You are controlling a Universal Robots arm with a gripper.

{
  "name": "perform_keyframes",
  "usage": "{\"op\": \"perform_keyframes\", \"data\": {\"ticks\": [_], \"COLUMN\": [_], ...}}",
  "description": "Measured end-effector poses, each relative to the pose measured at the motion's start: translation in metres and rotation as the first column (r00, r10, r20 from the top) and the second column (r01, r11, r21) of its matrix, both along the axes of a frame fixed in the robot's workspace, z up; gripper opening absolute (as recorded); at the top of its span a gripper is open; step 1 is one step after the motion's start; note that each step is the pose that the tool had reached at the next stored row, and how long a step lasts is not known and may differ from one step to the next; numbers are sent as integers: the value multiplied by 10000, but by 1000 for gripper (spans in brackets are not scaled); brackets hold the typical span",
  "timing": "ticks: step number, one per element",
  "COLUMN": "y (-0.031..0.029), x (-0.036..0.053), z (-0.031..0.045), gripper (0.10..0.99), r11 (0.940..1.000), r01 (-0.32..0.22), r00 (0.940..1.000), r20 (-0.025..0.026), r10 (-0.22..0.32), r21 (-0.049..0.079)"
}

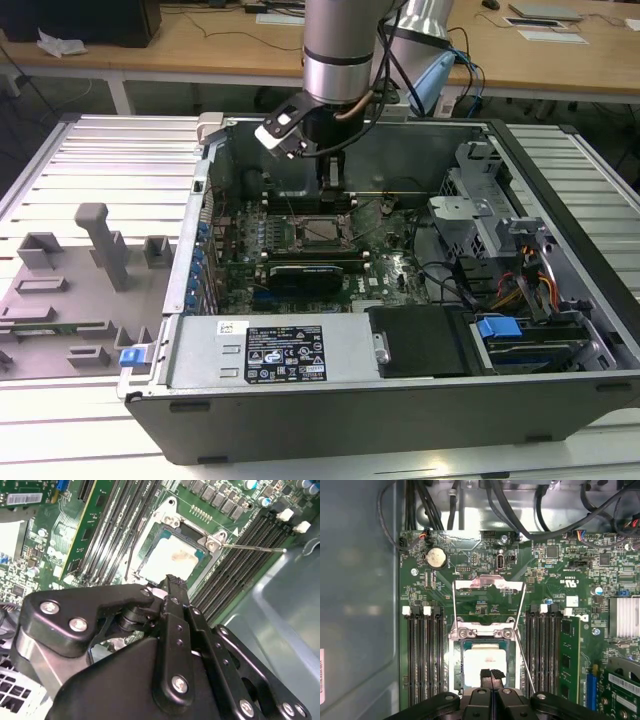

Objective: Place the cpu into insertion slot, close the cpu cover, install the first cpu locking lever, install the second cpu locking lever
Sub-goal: 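Place the cpu into insertion slot, then close the cpu cover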

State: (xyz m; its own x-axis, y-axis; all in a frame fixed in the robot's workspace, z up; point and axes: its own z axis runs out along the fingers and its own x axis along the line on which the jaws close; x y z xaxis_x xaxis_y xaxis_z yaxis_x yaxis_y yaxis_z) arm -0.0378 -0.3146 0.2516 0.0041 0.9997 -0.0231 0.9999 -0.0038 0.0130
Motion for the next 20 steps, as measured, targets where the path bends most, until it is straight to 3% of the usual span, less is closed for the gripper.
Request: {"op": "perform_keyframes", "data": {"ticks": [15, 20], "y": [0, 0], "x": [0, 75], "z": [3, 3], "gripper": [106, 106], "r11": [10000, 10000], "r01": [0, 1], "r00": [10000, 10000], "r20": [-1, -1], "r10": [0, -1], "r21": [-1, -1]}}
